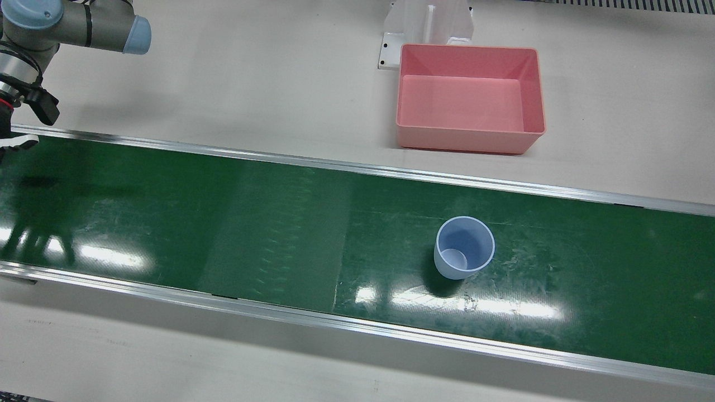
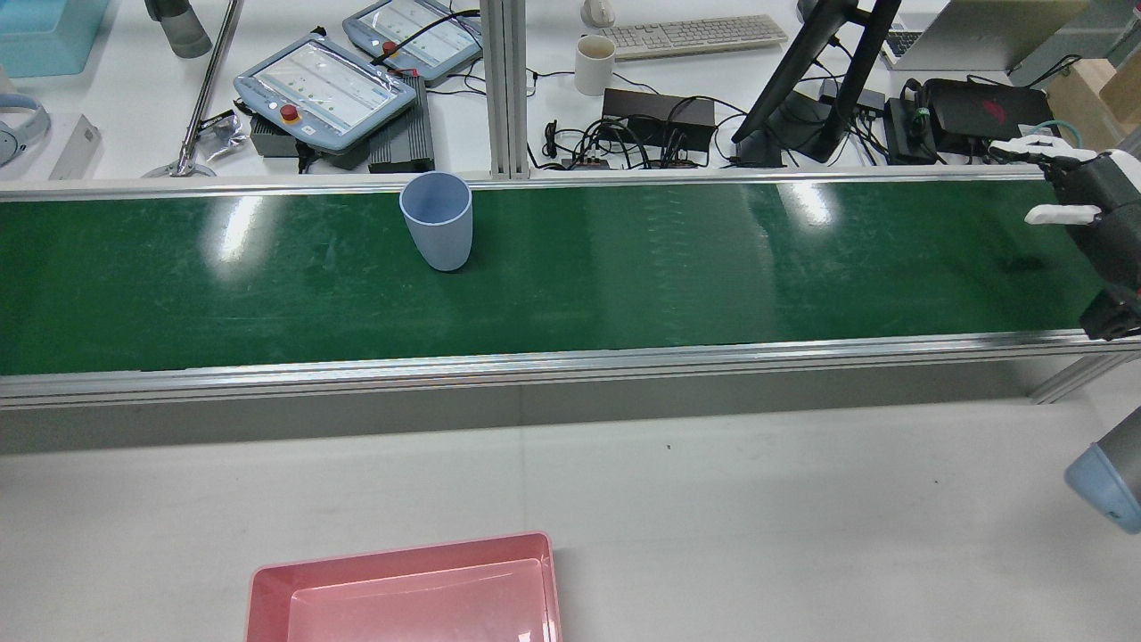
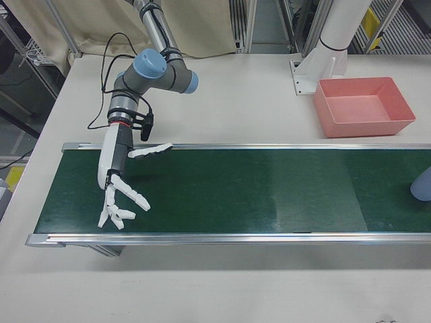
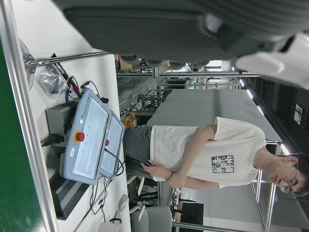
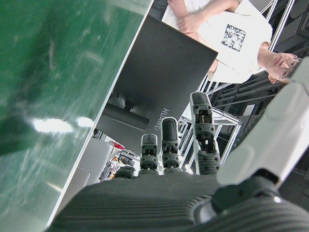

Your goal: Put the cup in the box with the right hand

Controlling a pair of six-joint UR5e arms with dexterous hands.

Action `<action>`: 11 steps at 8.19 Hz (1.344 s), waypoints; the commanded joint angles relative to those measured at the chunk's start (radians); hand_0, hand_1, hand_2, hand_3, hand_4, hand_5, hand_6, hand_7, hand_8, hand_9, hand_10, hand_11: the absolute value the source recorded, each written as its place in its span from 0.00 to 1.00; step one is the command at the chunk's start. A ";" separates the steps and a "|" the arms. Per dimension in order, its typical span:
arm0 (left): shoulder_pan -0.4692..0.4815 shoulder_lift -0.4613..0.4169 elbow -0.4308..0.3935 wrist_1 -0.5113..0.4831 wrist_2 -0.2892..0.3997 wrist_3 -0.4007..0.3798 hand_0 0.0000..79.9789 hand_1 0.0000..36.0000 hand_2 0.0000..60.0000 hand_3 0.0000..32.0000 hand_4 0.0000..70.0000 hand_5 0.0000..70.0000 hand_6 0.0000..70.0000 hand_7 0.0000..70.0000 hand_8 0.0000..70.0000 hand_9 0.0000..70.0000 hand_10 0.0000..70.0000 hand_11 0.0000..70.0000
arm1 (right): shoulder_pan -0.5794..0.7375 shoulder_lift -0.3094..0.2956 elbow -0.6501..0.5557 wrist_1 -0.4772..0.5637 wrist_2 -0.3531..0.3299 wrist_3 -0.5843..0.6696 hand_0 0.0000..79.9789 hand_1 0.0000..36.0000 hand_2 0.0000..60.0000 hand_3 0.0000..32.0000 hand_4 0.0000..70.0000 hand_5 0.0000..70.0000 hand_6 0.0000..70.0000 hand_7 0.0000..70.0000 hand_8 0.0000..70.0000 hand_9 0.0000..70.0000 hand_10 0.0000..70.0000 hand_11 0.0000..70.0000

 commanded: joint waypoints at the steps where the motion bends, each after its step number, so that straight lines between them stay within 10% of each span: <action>1: 0.000 0.000 0.001 -0.001 0.000 0.000 0.00 0.00 0.00 0.00 0.00 0.00 0.00 0.00 0.00 0.00 0.00 0.00 | -0.003 0.005 -0.002 0.000 0.002 -0.005 0.53 0.00 0.00 0.00 0.37 0.03 0.13 0.59 0.13 0.26 0.02 0.04; 11: 0.000 0.000 0.001 -0.001 0.000 0.000 0.00 0.00 0.00 0.00 0.00 0.00 0.00 0.00 0.00 0.00 0.00 0.00 | -0.016 0.000 0.001 0.000 0.002 -0.022 0.53 0.00 0.00 0.00 0.34 0.03 0.12 0.60 0.13 0.26 0.01 0.03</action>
